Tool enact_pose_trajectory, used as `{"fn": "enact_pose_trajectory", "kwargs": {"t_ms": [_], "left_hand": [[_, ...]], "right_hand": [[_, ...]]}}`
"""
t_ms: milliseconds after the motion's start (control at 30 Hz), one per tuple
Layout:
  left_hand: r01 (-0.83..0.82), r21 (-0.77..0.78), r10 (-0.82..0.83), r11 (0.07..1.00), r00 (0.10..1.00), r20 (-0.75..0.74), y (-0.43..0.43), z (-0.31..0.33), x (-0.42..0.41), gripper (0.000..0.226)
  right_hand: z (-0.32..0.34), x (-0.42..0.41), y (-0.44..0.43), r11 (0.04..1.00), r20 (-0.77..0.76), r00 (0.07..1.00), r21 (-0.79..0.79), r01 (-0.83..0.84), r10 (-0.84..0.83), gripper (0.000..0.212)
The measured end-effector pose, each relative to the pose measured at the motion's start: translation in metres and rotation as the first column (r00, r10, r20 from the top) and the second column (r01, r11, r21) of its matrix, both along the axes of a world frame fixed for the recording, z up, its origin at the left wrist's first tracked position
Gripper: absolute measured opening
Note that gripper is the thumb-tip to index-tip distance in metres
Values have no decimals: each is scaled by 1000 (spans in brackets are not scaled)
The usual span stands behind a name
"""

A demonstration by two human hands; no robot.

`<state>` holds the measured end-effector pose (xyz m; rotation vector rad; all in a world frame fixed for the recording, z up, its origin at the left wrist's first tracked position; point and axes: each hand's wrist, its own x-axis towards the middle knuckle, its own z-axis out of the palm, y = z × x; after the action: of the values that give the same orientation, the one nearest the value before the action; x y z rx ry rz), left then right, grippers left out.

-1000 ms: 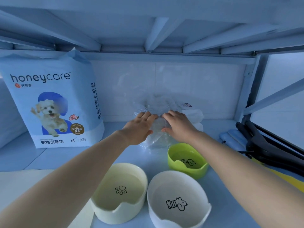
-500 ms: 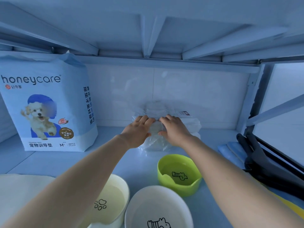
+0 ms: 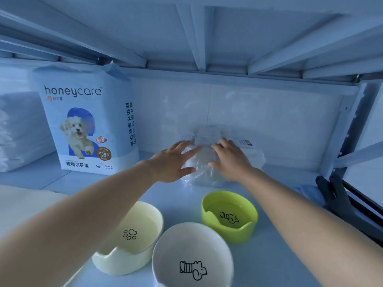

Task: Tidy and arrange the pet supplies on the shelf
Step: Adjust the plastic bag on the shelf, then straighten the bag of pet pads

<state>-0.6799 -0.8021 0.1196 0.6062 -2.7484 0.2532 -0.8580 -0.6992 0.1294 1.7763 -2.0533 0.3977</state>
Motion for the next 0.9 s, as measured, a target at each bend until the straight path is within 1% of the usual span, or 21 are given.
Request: {"fn": "enact_pose_trajectory", "kwargs": {"t_ms": [167,267,367,433,533,633,733,833,900], "left_hand": [[14,113,-7,993,998,-61,0,4,44,59],[-18,154,39,988,990,-136,2,5,68,46],[-72,149,105,986,967,-233,6,7,98,31],[-63,140,102,988,950,-295,8,8,122,25],[-20,143,71,989,930,-361,5,9,159,22],[-25,174,96,984,904,-416,-9,10,195,21],[-11,179,88,984,901,-424,-28,9,227,22],[-6,155,67,988,919,-389,-49,6,259,25],[-7,145,57,989,938,-343,-65,4,280,26]], "right_hand": [[13,30,5,980,-23,985,-97,-171,169,60],[15,62,-3,954,14,957,-88,-286,289,54],[16,91,-11,917,70,916,-94,-388,395,47],[15,108,-14,886,83,884,-101,-452,460,42],[14,134,-17,840,114,833,-121,-529,541,35],[14,160,-26,812,178,792,-118,-572,584,32],[15,184,-40,807,207,781,-104,-581,589,31],[14,205,-56,815,210,788,-101,-571,579,30],[11,216,-67,832,190,812,-76,-549,552,31]]}}
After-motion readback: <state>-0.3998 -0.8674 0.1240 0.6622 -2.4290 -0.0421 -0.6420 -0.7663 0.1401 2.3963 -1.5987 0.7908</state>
